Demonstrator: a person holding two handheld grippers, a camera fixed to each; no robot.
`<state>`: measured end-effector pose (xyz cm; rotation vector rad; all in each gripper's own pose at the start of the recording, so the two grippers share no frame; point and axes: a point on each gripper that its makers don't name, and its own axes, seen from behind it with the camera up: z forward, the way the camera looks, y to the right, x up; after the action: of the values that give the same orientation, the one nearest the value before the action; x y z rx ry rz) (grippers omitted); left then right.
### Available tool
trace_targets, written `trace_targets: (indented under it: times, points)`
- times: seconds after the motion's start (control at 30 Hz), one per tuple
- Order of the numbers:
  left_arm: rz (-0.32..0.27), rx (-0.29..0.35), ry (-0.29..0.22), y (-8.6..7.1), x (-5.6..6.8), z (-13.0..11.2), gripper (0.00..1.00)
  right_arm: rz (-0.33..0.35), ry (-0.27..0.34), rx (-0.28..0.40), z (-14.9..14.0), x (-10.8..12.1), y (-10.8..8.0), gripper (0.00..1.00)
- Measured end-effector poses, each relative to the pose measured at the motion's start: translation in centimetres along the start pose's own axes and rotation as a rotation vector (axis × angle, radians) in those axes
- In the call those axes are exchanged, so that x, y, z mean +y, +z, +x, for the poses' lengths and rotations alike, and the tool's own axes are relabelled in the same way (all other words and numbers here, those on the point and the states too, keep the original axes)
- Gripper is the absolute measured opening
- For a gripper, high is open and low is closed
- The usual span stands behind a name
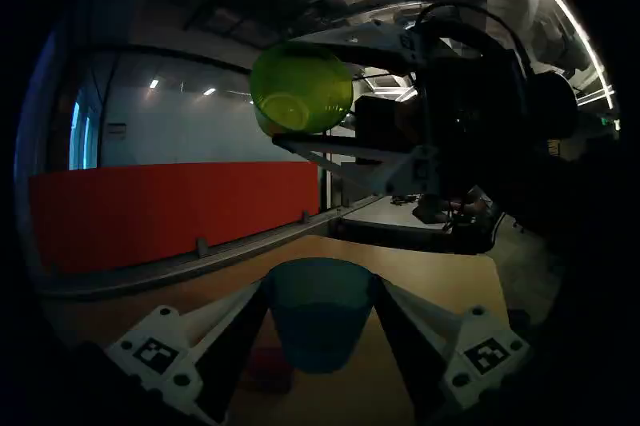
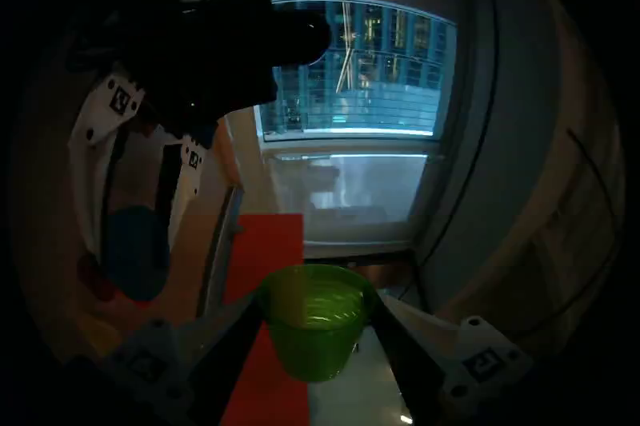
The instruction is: Pour water
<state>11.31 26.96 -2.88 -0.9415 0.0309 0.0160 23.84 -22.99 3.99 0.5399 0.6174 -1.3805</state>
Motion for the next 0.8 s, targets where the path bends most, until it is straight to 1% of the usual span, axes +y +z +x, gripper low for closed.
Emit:
trace_targets:
  times: [0.13,0.33,0.7,0.8]
  points:
    - [0.003,0.001,0.003,-0.1,-0.1,0.0,0.89,-0.004,0.109,-0.003,-0.4,0.3,-0.2,0.91]
    - [0.006,0.000,0.008,-0.1,-0.2,0.0,0.89,-0.011,0.317,0.006,-0.3,0.7,-0.8,0.91]
    - [0.012,0.000,0.013,-0.2,-0.3,0.2,0.89,0.006,0.761,0.020,0.6,0.7,-1.5,0.91]
    - [0.015,-0.001,0.015,-0.3,-0.4,0.2,0.89,0.028,0.892,0.024,0.8,0.3,-1.7,0.91]
